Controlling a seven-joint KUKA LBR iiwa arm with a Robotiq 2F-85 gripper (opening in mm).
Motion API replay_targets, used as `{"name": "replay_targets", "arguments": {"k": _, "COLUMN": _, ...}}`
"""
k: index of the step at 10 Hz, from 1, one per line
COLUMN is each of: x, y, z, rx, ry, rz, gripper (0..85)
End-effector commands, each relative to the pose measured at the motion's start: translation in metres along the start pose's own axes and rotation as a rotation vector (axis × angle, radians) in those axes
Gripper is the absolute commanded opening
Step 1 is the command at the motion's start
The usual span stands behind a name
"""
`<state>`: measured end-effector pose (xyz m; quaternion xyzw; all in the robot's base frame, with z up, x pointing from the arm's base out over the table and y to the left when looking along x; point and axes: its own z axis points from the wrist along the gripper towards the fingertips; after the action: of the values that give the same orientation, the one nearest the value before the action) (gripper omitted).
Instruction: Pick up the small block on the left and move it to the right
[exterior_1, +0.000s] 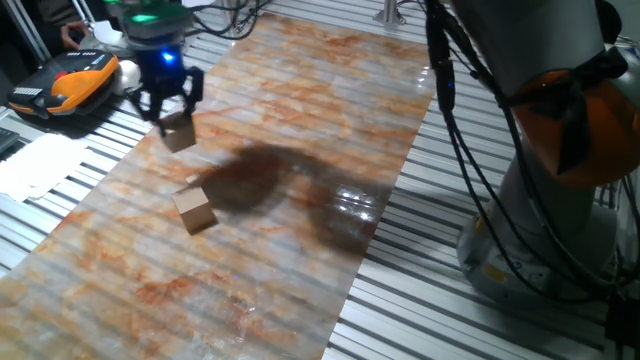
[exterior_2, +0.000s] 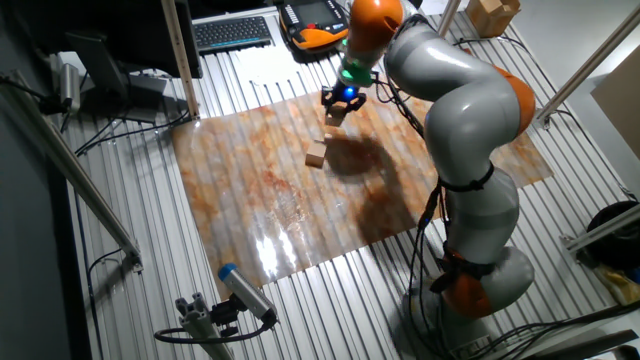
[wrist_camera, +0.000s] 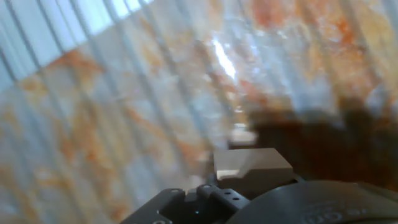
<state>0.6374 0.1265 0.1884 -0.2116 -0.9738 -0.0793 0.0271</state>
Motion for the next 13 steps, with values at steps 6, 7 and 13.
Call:
{"name": "replay_targets", "arguments": {"k": 6, "x": 0.059, "y": 0.108, "z": 0.039, "rx": -0.080, "ry": -0.004, "rz": 0.203, "gripper": 0.0}}
{"name": "replay_targets", "arguments": {"k": 7, "x": 0.063, "y": 0.114, "z": 0.043, "rx": -0.081, "ry": -0.007, "rz": 0.217, "gripper": 0.0}}
{"name": "replay_targets", "arguments": {"k": 13, "x": 0.090, "y": 0.134, "z": 0.081, "rx": -0.040, "ry": -0.040, "rz": 0.250, "gripper": 0.0}}
